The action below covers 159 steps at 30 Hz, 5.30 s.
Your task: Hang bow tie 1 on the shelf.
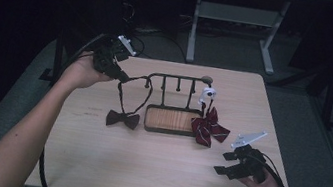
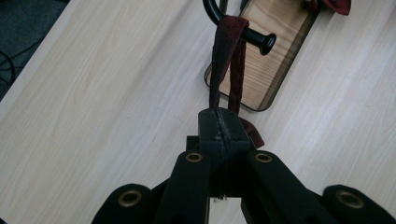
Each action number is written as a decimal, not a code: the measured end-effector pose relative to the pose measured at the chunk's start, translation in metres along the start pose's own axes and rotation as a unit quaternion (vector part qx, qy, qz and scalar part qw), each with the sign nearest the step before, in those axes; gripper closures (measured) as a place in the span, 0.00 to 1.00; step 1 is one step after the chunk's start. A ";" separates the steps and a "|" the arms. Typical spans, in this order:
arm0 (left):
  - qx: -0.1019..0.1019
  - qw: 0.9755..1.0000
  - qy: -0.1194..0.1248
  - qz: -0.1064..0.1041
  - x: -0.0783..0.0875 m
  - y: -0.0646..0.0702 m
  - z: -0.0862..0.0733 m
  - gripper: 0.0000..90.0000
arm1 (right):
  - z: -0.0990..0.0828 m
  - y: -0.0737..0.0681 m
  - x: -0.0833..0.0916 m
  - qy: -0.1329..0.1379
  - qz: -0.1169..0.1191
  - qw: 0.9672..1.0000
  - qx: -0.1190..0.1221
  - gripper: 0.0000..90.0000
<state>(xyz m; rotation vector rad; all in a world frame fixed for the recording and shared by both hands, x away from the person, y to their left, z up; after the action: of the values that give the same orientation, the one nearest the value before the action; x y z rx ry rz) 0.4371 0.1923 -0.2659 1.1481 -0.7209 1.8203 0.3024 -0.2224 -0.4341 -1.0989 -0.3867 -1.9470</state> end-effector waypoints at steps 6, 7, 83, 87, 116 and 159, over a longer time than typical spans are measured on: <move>0.001 1.000 -0.004 -0.003 -0.004 -0.001 0.001 1.00 | 0.000 0.001 0.002 0.000 -0.002 1.000 0.000 0.39; 0.000 1.000 -0.006 -0.004 -0.005 -0.001 0.002 1.00 | 0.000 0.001 0.002 0.001 -0.002 1.000 -0.001 0.39; 0.012 0.999 0.021 -0.035 -0.024 0.025 -0.077 0.63 | -0.009 0.019 0.010 0.009 -0.028 0.998 -0.047 0.35; 0.012 0.999 0.025 -0.037 -0.025 0.027 -0.080 0.62 | -0.009 0.020 0.010 0.010 -0.028 0.998 -0.046 0.35; 0.016 0.998 0.027 -0.053 -0.037 0.036 -0.109 0.54 | -0.012 0.021 0.012 0.008 -0.032 0.998 -0.050 0.35; 0.009 0.998 0.042 -0.044 -0.069 0.066 -0.148 0.43 | -0.014 0.022 0.009 0.004 -0.032 0.998 -0.053 0.35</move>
<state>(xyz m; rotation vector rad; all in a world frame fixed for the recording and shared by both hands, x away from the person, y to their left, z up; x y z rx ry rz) 0.3318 0.2559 -0.3922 1.0903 -0.5972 1.7936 0.3096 -0.2484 -0.4369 -1.1591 -0.3203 -2.0477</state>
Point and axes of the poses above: each handheld gripper's, and its own axes: x roughly backward along the jaws, z roughly out of its top, y roughly to its right, the point moved 1 cm from there along -x, roughly forward along the jaws, and after that the axes turned 3 degrees about -z, right-handed, at the moved point
